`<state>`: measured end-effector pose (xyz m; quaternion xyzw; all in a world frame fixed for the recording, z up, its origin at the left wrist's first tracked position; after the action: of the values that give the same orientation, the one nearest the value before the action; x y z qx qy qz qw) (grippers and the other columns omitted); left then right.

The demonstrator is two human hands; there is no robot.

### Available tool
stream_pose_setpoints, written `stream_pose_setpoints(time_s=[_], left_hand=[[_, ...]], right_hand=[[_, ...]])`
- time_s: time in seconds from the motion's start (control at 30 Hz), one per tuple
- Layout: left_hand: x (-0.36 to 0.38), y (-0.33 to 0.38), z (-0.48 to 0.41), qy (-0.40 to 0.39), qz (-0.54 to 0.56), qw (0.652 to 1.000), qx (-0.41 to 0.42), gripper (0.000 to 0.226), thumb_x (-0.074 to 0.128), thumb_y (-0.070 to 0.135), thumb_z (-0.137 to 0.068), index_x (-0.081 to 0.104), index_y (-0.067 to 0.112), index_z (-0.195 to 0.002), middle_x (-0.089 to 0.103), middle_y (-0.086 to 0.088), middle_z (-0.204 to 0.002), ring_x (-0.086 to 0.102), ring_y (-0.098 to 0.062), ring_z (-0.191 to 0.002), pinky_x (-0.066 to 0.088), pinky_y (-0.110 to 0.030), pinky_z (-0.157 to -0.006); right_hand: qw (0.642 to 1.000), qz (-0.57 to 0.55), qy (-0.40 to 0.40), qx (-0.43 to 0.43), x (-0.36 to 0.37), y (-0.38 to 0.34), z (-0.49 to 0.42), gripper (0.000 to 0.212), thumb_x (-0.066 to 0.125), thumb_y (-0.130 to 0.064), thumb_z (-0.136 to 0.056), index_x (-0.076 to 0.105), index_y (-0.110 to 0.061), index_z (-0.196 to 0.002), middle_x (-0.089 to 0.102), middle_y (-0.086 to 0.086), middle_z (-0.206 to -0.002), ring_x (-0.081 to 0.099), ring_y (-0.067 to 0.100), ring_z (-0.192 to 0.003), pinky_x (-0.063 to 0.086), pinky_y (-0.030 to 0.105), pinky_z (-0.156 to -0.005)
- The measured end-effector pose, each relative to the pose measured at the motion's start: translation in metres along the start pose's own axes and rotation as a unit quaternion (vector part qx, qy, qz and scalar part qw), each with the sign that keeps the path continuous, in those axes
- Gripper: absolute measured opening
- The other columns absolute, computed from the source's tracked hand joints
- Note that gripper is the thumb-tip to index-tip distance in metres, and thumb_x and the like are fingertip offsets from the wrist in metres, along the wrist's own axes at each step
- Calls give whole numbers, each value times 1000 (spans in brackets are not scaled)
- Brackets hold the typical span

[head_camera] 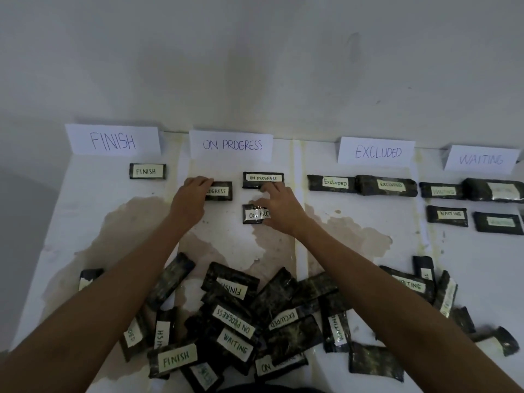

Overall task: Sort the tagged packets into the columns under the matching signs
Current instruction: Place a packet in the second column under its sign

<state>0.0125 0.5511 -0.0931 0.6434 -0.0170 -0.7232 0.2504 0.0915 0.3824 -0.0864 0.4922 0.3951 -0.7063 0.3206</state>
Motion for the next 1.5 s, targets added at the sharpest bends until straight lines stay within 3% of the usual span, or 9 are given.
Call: stream_pose_setpoints(time_s=[0.1,0.27,0.7,0.8,0.93,1.07,1.27,1.4,1.5], left_hand=[[3,-4,-14,-2,-4,1000,11,63,49,-19,-73,44,-1,-134,51,-20,-130,44,-41,-117,45,-50,-90],[3,-11,-33,8,-11,1000,8,65,54,-19,-72,44,-1,-134,50,-20,-131,44,-41,-118,44,-50,-93],[-14,-3,-12,43,34,998,28,55,59,-11,-74,53,3,-127,49,-20,-132,45,-40,-120,40,-49,-95],[-9,11,16,12,83,996,45,50,60,-7,-76,56,5,-124,54,-18,-125,50,-36,-114,44,-46,-95],[10,28,71,-37,125,991,40,47,59,-1,-79,56,10,-125,54,-12,-123,50,-28,-112,44,-42,-94],[36,36,130,-42,138,989,-23,47,59,5,-78,56,13,-124,54,-10,-121,51,-29,-111,46,-40,-93],[66,35,182,-59,169,978,-111,52,57,13,-83,45,15,-134,43,-12,-127,49,-32,-111,47,-45,-94],[59,32,189,-47,283,938,-195,56,55,18,-88,34,16,-141,38,-11,-133,50,-30,-115,46,-44,-95],[53,30,189,-34,325,916,-231,54,51,17,-92,32,13,-142,43,-12,-135,49,-26,-117,44,-35,-91]], right_hand=[[1000,19,-1,-6,0,-1,-4,51,79,-20,-67,66,-12,-116,60,15,-105,53,38,-97,46,47,-83],[998,11,55,-3,-1,7,-13,37,80,-13,-60,71,-7,-95,64,14,-90,60,35,-78,51,38,-67],[998,-32,53,11,-10,-5,-2,32,70,-10,-75,68,-4,-106,61,19,-104,56,38,-91,49,44,-72],[998,-66,13,2,-9,-24,12,32,63,-10,-81,65,-7,-114,61,16,-110,54,35,-101,48,43,-83],[987,-118,-103,26,9,-55,38,39,63,-15,-84,60,-12,-123,59,10,-120,55,26,-110,47,38,-92],[967,-155,-195,60,41,-86,69,50,73,-26,-79,57,-15,-125,65,5,-117,59,22,-107,49,36,-92],[970,-140,-160,119,71,-102,96,46,73,-23,-76,56,-12,-117,55,13,-114,56,30,-102,49,40,-86],[922,-293,-142,211,66,-88,105,30,76,-11,-75,60,-10,-100,64,11,-106,58,22,-90,45,29,-74],[873,-396,-93,268,54,-73,109,27,77,-10,-74,54,-15,-86,67,11,-102,62,22,-87,51,33,-75]])
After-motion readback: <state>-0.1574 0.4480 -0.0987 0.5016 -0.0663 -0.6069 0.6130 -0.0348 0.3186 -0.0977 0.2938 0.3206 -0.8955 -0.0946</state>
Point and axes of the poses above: each hand's wrist, its own z-axis away from the middle knuckle, its own x-axis out of the palm, y = z × x, the point moved 8 cm from there along -z, towards the middle knuckle
